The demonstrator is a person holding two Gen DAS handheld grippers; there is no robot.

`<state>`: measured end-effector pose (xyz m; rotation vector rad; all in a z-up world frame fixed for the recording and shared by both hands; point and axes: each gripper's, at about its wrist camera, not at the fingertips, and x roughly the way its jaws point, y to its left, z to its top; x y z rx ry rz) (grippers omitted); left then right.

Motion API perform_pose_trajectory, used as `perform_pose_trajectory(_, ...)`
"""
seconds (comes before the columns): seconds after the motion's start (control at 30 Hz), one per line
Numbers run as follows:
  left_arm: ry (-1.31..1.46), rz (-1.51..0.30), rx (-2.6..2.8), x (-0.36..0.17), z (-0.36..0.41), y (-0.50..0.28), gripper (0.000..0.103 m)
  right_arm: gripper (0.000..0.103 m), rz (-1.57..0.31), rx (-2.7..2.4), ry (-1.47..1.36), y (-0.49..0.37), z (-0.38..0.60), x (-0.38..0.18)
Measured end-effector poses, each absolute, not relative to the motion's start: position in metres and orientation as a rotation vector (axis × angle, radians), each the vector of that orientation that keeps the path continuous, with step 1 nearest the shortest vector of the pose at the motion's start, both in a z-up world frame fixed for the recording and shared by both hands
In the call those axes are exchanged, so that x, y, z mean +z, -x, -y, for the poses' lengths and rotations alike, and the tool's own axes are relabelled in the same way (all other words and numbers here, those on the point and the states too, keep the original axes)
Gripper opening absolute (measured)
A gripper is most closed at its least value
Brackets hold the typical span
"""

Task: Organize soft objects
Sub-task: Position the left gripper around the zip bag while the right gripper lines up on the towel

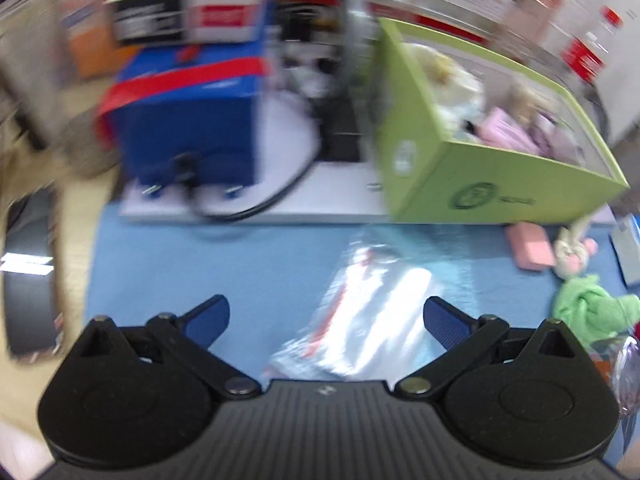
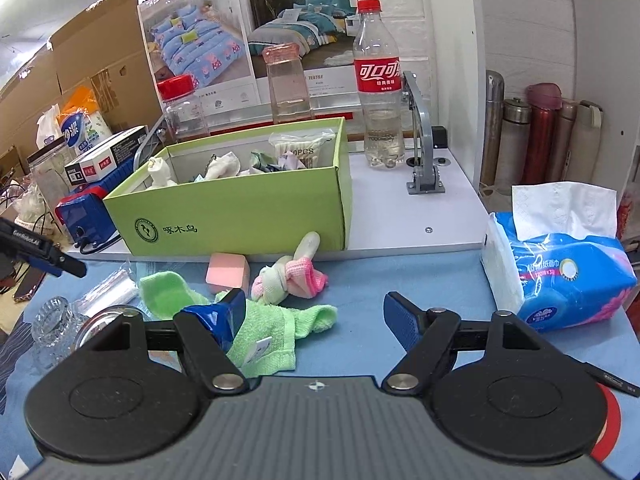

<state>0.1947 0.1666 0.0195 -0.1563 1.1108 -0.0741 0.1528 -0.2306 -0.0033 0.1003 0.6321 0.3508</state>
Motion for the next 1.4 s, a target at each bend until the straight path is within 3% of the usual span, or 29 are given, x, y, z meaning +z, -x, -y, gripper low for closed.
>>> perform_pose_trajectory(0.27,-0.005,-1.246,-0.206,-0.025,-0.13,-0.235,0.102,0.063,-0.653,0.324,-0.095,-0.161,0.232,-0.006)
perform_pose_trajectory(0.83,-0.014,-1.177,0.01,-0.039,-0.18,-0.197,0.102,0.063,-0.768,0.549,-0.115,-0.225,0.163,0.002)
perform_pose_trajectory(0.97,0.0,-1.181,0.015,-0.04,-0.173,-0.197,0.102,0.063,-0.872,0.519,0.033,-0.237,0.15,-0.015)
perform_pose_trajectory(1.27,0.017,-1.163,-0.003,-0.032,-0.179,-0.193,0.102,0.063,-0.917,0.297,0.283,-0.184,0.231,-0.016)
perform_pose_trajectory(1.4,0.023,-1.155,0.009,-0.033,-0.179,-0.192,0.102,0.064,-0.799,0.26,0.065,-0.158,0.257,-0.004)
